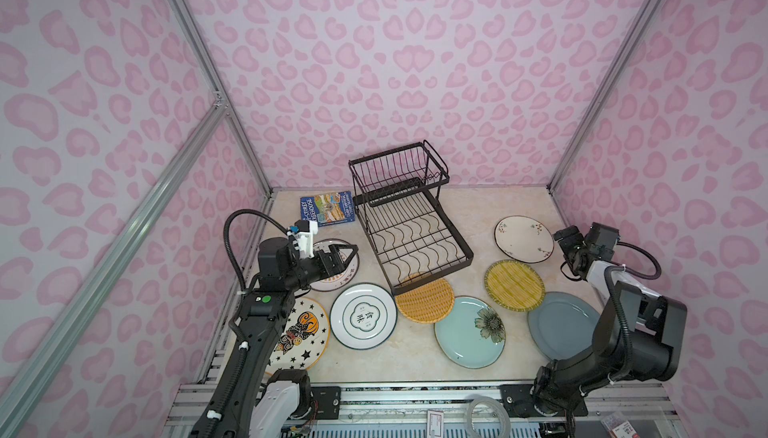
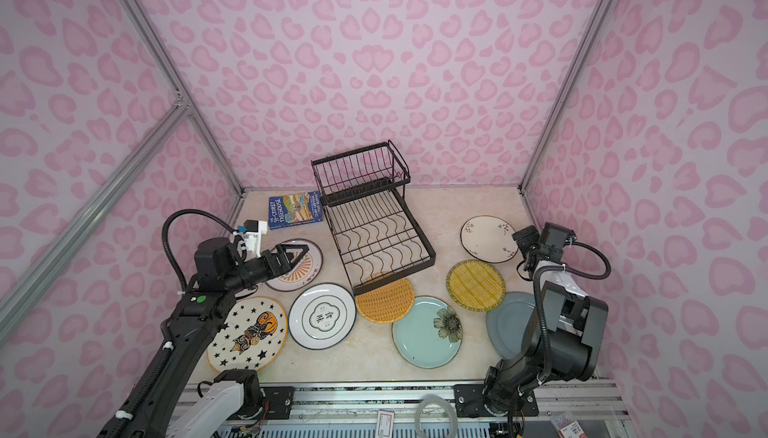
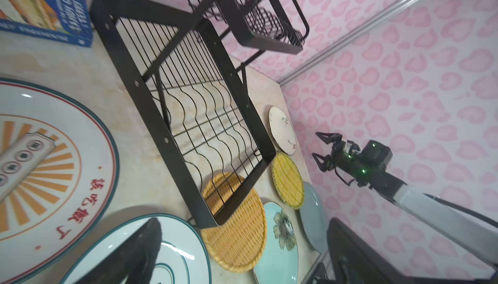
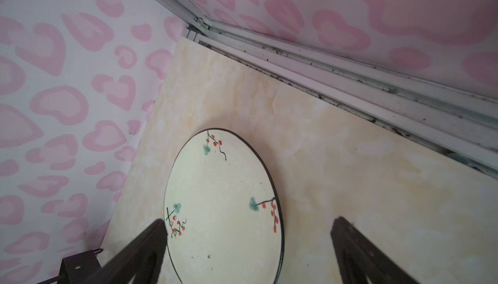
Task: Load the plates into the dish rack
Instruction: 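Reach the right gripper to the berry plate's edge while the left arm rises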
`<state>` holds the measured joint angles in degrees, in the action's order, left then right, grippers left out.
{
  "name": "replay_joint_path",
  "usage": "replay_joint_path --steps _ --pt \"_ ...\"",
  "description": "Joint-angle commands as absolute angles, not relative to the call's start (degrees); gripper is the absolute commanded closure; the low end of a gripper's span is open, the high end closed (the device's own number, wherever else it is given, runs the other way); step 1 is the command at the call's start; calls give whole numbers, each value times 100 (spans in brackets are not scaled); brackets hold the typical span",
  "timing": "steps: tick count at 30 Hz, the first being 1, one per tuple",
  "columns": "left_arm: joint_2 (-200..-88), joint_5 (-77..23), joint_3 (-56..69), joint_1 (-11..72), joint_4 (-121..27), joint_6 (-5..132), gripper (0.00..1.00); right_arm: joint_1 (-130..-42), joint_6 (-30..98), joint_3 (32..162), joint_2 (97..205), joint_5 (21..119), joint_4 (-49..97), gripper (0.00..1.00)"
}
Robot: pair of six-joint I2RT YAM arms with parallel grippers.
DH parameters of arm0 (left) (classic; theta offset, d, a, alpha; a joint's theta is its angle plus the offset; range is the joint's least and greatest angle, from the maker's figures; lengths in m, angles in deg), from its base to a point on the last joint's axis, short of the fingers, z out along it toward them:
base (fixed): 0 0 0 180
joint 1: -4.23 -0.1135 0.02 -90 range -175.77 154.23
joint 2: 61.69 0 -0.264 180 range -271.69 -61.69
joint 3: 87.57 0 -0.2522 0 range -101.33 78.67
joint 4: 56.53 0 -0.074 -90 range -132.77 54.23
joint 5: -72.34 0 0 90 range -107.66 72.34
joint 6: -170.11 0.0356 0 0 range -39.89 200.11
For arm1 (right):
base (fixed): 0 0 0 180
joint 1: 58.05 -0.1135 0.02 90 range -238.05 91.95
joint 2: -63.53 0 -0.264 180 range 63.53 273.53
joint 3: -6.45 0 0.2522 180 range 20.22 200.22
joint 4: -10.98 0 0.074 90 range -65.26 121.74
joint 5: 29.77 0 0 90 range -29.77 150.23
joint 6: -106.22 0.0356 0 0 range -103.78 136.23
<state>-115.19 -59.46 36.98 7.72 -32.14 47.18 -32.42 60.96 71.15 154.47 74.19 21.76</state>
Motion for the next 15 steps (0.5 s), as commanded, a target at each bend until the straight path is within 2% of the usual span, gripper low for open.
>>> replay_joint_path --steps 1,6,10,15 --pt "-11761 -6204 3513 1167 -3319 4934 3 -3215 5726 7298 15705 7791 2460 5" --pt "-12021 -6290 3378 1637 -3392 5085 2 -3148 5649 7547 16216 8137 2475 9" --pt "-12037 -6505 3361 1665 -3357 5188 2 -3061 5690 7627 16542 8408 2484 15" --pt "-11923 -6668 3377 1671 -3393 5228 3 -3015 5635 7726 16854 8727 2474 17"
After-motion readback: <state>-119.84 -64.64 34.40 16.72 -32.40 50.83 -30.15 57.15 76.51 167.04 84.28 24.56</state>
